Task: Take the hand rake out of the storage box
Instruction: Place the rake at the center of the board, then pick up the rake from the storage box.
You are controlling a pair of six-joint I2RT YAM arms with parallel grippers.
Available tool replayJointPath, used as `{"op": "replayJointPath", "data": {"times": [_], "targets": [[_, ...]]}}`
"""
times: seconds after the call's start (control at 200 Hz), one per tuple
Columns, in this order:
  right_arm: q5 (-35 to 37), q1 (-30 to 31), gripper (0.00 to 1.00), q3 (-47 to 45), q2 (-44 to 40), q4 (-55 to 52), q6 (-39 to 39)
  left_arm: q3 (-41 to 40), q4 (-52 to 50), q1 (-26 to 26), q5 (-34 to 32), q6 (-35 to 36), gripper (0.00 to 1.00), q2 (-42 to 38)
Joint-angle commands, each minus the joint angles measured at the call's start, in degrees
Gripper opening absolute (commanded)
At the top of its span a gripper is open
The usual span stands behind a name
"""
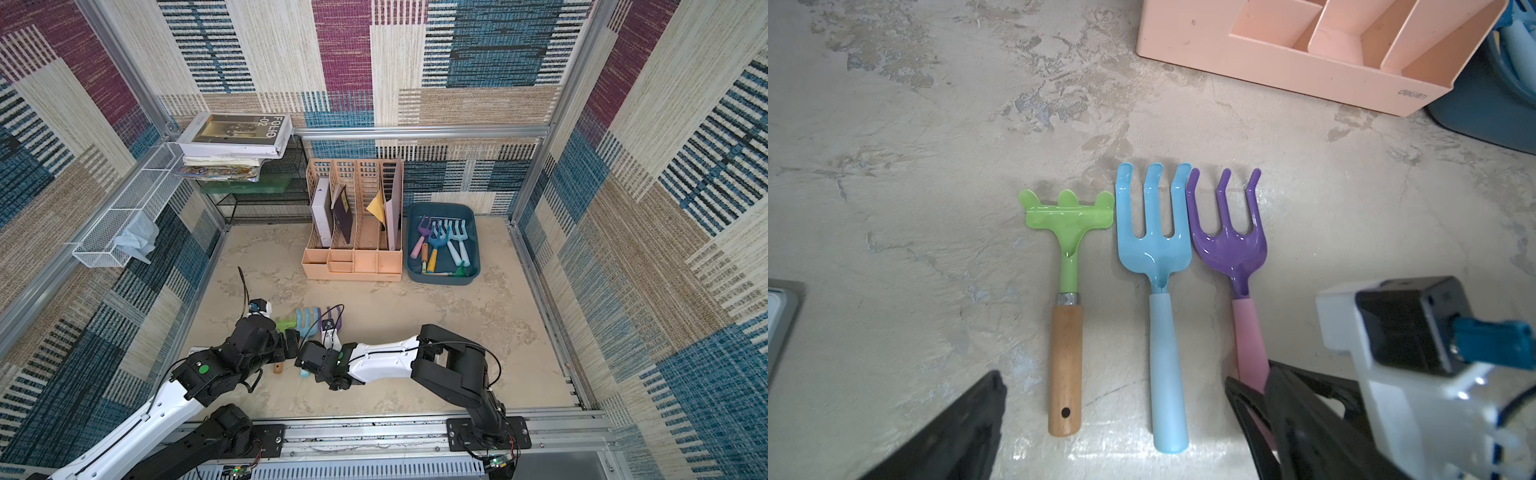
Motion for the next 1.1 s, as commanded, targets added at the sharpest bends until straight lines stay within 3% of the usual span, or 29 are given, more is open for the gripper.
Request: {"op": "replayJointPath", "data": {"times": [0.0, 0.13, 0.3, 0.456, 0.556, 0.681, 0.806, 0.911, 1.092], "targets": [[-2.1, 0.0, 0.42, 0.2, -0.2, 0.6, -1.1, 0.0, 0.5, 0.0, -0.3, 0.1, 0.99, 0.0], [-1.8, -0.1, 0.43, 0.3, -0.1, 0.0, -0.9, 0.0, 0.4, 0.0, -0.3, 0.0, 0.99, -0.1], [-0.2, -0.7, 0.53, -1.6, -4.4, 0.7, -2.5, 0.1, 0.3, 0.1, -0.4, 0.0, 0.99, -0.2], [8.5, -3.9, 0.72, -3.3, -13.8, -4.3, -5.6, -0.1, 0.1, 0.0, -0.6, -0.1, 0.99, -1.3], [14.3, -9.8, 0.89, -3.4, -20.6, -9.9, -9.2, -0.4, 0.3, 0.0, -0.5, 0.0, 0.99, -1.7], [10.2, -24.1, 0.92, -5.1, -27.7, -9.9, -16.0, -0.3, 0.6, 0.0, -0.2, 0.0, 0.99, -1.2], [6.7, -38.1, 0.88, -5.2, -28.3, -6.7, -23.4, -0.4, 0.8, 0.0, -0.3, 0.2, 0.99, -0.6], [-0.7, -49.4, 0.7, 0.0, -22.0, -8.9, -25.1, -0.4, 1.0, 0.0, 0.0, 0.4, 0.99, -0.1], [-7.4, -59.0, 0.54, 10.6, -6.9, -9.0, -28.3, -0.3, 1.4, 0.0, -0.3, 0.7, 1.0, 0.7]]}}
